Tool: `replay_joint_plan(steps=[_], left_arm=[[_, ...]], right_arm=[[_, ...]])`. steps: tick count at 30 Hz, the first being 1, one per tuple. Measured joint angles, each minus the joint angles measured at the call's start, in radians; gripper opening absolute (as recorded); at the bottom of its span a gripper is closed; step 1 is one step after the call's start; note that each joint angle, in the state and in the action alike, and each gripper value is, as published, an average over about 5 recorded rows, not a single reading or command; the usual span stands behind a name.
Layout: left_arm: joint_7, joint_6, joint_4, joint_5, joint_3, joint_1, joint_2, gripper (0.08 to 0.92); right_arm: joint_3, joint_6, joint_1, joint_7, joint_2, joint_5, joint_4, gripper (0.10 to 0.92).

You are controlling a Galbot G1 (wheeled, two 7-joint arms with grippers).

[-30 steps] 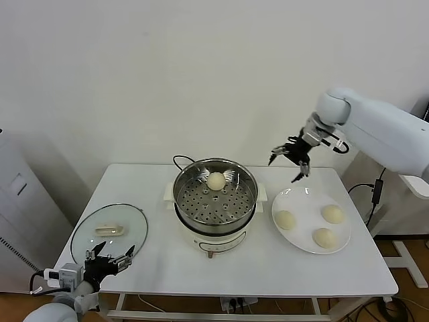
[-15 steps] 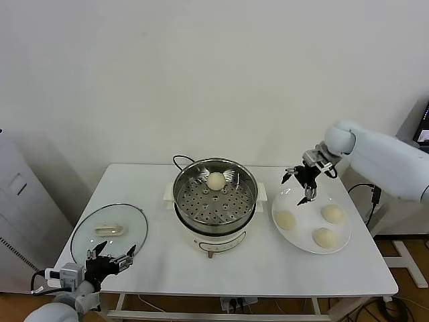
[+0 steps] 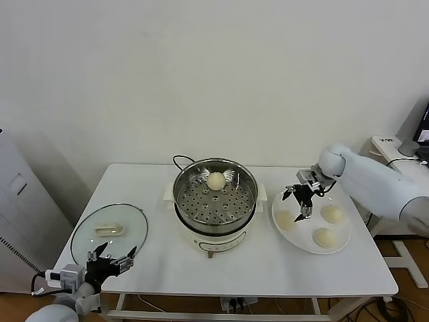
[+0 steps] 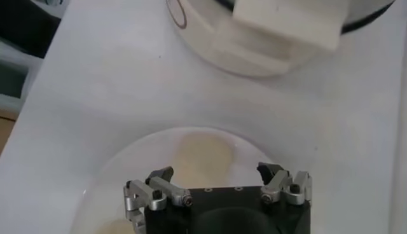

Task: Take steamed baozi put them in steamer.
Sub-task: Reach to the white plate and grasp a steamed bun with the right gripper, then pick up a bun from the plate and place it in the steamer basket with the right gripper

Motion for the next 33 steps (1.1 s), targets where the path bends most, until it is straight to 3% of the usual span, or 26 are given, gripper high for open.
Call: replay_joint_plan(steps=[12,23,33], left_arm=[[0.001,-0.003,0.0,0.001,0.0,0.006,0.003,0.823],[0.0,-0.003,-0.008,0.002,-0.002,0.013,0.003,0.823],[-0.003,0.001,-0.02,0.008,-0.005,0.02,-0.004,0.823]], right_arm=[[0.086,-0.01,-0.078,0.004,0.051,-0.046,-0.081,0.751],[0.122,-0.02,-0.098,-0.004,0.061,-0.05,-0.102,0.524],[0.006,-0.053,0.021,-0.039,0.009,0.036,-0.02,0.509]])
